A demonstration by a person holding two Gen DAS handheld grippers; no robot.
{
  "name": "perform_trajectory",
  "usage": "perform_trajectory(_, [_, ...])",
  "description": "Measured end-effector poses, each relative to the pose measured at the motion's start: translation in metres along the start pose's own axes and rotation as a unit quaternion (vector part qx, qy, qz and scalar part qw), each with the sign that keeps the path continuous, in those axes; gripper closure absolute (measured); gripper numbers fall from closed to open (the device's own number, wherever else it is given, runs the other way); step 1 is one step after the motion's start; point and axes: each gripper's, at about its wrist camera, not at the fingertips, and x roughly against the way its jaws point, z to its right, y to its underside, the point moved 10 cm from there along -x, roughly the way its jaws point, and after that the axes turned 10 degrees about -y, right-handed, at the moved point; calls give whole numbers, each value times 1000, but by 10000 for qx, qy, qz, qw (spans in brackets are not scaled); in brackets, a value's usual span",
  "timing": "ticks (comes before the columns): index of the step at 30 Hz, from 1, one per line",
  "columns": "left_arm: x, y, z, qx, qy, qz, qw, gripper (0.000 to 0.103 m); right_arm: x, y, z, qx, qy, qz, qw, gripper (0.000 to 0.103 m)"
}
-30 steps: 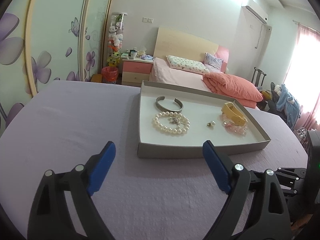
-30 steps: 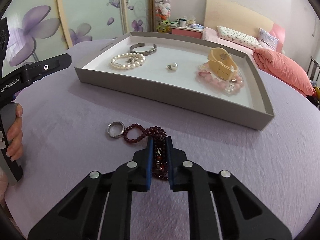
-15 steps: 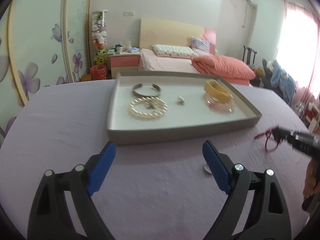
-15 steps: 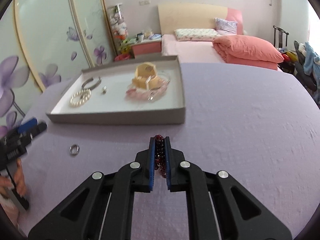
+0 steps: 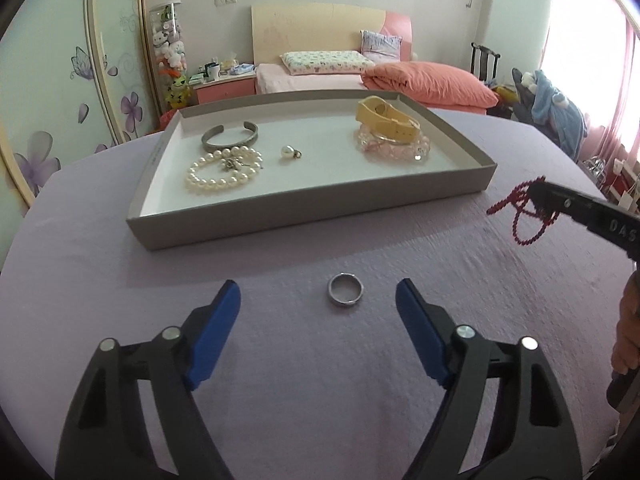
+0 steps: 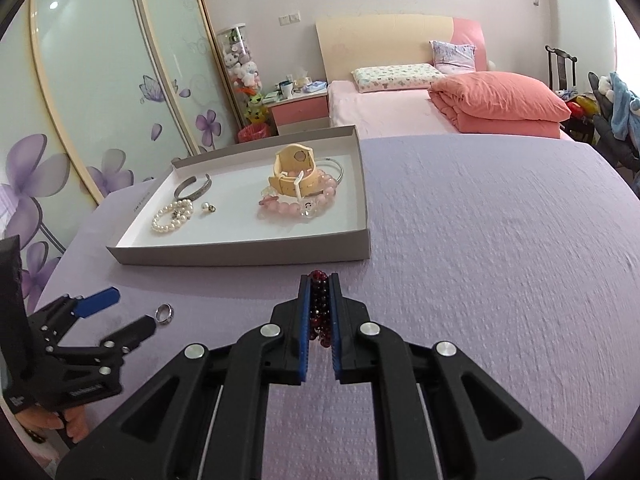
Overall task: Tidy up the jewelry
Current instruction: 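Grasp the silver ring with the left tool while the right tool lifts the beaded bracelet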
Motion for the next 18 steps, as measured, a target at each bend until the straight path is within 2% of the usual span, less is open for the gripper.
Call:
perform_trajectory(5, [-11,4,10,21,-3,-225,9997,48,0,-1,3,-99,-36,31,9999,94])
perform_trajectory(12, [-19,1,16,72,-128,-327,9994,59,-1,0,7,-157,-85,-1,9998,94])
perform_trajectory(15, [-19,0,16,98,-174,-326,9993,70,-1,0,6,-155,-108,1,9998,94])
perform_trajectory(18, [-17,1,16,103,-181,-328,9992,72,-1,0,5,-155,-134,1,9998,94])
